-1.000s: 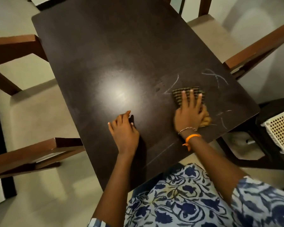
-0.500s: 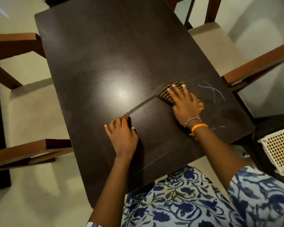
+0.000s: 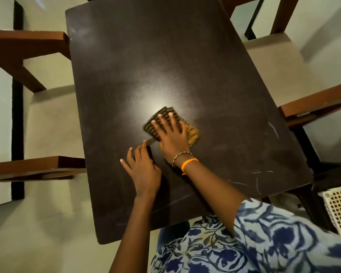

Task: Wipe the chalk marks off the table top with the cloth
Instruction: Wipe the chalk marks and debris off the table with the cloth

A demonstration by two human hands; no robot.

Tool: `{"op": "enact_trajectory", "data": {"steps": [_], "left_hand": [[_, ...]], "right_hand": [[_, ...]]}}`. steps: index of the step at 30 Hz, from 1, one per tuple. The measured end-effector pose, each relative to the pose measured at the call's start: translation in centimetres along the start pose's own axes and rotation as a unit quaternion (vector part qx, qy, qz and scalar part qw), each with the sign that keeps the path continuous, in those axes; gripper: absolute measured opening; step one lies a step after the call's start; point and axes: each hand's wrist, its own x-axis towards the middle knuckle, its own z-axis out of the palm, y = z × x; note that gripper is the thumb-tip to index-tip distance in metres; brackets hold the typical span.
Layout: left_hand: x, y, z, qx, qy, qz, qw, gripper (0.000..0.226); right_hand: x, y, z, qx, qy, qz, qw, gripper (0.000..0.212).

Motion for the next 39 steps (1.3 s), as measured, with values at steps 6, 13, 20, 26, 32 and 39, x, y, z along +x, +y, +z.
{"op": "enact_trajectory", "data": {"steps": [6,13,20,26,32,39], "left_hand": [[0.6,2.1,0.5,0.021,-0.02,0.021,0.999,0.063],[0.9,5.6,1.8,0.047,-0.048,0.066,0.996,0.063],[1.2,6.9,2.4,0.057,-0.058,0.035,0.996,0.075],[1.2,8.1,2.8,0.062,-0.051,0.003,0.997,0.08],[2.7,9.2,2.5,0.13,-0.099,0.062,0.985,0.091],[3.0,9.9,2.5,0.178,-0.111,0.051,0.976,0.092]], "right_hand": [[2.0,8.1,-3.2,-0.052,0.015,-0.044,0.998,0.068],[1.8,22.0,-8.8,-0.018,0.1,0.245,0.964,0.064],[5.3,12.4,-5.9,-0.005,0.086,0.219,0.972,0.068],[7.6,6.6,-3.6,-0.04,-0.033,-0.131,0.99,0.063],[11.2,16.2,-7.1,-0.051,0.04,-0.052,0.997,0.057],[12.0,23.7,-10.2,-0.031,0.101,0.129,0.986,0.06]]}}
